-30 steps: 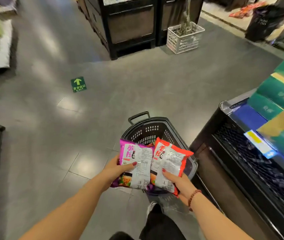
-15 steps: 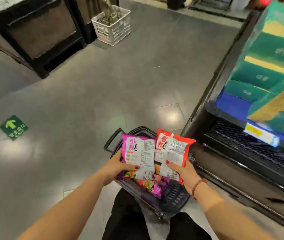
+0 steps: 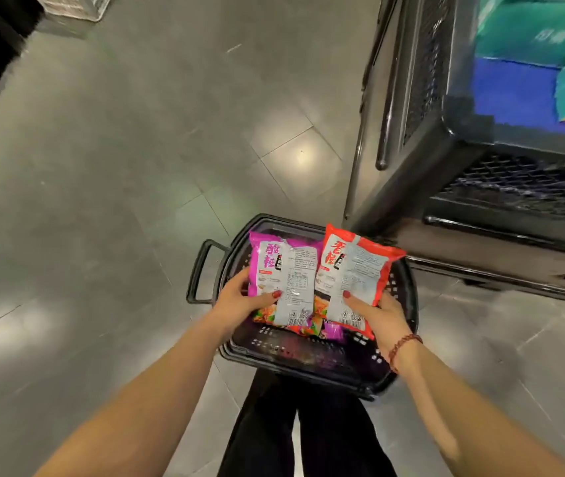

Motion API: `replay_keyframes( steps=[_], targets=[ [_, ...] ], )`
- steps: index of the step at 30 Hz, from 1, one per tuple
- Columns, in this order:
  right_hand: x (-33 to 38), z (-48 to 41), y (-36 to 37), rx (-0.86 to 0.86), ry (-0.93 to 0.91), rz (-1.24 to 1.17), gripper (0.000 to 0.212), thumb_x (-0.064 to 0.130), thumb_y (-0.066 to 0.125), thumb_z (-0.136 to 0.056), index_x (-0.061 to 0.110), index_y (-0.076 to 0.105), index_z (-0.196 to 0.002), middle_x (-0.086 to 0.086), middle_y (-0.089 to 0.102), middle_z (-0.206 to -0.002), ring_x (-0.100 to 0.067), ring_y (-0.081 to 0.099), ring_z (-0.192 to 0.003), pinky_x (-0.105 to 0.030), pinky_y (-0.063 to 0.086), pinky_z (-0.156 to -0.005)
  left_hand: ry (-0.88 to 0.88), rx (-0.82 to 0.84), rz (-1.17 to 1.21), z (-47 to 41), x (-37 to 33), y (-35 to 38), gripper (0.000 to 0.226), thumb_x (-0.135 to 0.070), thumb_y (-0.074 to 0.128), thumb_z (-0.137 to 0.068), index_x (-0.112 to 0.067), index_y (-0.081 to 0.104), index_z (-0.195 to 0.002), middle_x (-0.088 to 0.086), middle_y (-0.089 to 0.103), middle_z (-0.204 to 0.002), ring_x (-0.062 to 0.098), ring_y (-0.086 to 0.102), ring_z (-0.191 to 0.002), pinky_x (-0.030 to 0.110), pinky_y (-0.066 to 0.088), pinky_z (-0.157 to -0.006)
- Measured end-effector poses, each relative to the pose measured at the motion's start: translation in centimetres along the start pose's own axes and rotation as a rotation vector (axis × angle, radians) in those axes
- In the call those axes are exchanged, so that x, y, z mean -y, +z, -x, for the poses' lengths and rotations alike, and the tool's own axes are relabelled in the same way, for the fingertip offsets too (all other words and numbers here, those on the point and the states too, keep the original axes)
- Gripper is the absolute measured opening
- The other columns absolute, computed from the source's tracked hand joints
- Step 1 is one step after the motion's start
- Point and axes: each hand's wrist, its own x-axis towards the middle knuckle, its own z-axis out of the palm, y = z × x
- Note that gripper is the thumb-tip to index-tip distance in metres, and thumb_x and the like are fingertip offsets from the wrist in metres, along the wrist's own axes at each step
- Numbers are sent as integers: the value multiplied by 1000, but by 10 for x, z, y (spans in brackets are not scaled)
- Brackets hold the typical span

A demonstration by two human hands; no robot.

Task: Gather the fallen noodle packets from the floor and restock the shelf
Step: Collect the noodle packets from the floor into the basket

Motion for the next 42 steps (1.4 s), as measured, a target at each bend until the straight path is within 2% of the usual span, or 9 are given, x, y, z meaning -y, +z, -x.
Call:
replay_keyframes(
  steps=[7,14,18,22,26,29,31,35,42],
  targets=[
    [-92,-116,-29,-92,60,139,29,10,78,-76,22,66,-101,1,73,-103,-15,69,-93,-35,55,-83,-7,-103,-73,-110,104,20,42,-1,78,-78,-13,63,-115,-1,72,-104,5,68,-91,18,54,-74],
    [-185,-221,-41,-86,51,204,39,17,77,-80,25,63,-115,10,71,-107,-7,68,-98,-28,56,-80,29,-175,-117,-222,199,38,39,-3,75,-81,-17,63,-115,-10,72,-98,-2,67,-88,23,56,-80],
    [-222,-269,-31,-29,26,249,34,14,72,-84,23,63,-115,10,69,-107,-3,66,-98,-19,55,-78,53,-242,-129,-273,242,32,38,-11,75,-84,-22,61,-117,-4,71,-106,11,67,-99,41,56,-91],
    [-245,-305,-14,-59,4,332,26,19,69,-87,18,59,-111,7,63,-105,-6,61,-95,-11,46,-75,118,-271,-204,-302,266,24,62,-13,72,-87,-22,41,-139,-4,61,-122,2,60,-109,25,49,-98],
    [-255,-311,-1,-211,-49,549,31,32,68,-87,13,57,-110,8,57,-99,-13,50,-101,-1,34,-80,269,-289,-565,-305,281,23,78,-25,65,-91,-28,16,-152,7,36,-152,19,39,-138,35,33,-114],
    [-266,-298,7,-420,-221,786,76,42,71,-80,2,43,-138,-15,49,-131,-29,43,-124,-34,37,-108,687,-380,-1139,-292,279,24,66,-25,58,-94,-21,24,-151,15,27,-156,35,29,-142,43,28,-113],
    [-267,-285,13,-456,-316,973,86,40,69,-82,4,27,-148,-21,32,-147,-33,31,-136,-45,30,-114,892,-278,-1332,-289,282,24,59,-36,44,-99,-22,23,-152,11,24,-159,33,19,-147,48,18,-118],
    [-271,-283,15,-203,-550,1403,74,48,50,-88,23,21,-152,-16,15,-158,-39,16,-144,-51,20,-116,805,-78,-1563,-305,288,22,66,-55,33,-97,-27,17,-153,5,11,-161,28,5,-150,49,5,-120],
    [-273,-317,9,39,-300,1595,77,49,36,-98,40,-25,-143,-4,-29,-156,-31,-19,-145,-46,1,-118,681,-43,-1628,-328,292,30,69,-64,21,-94,-32,2,-152,2,2,-159,22,-8,-148,43,-10,-117]
  ],
)
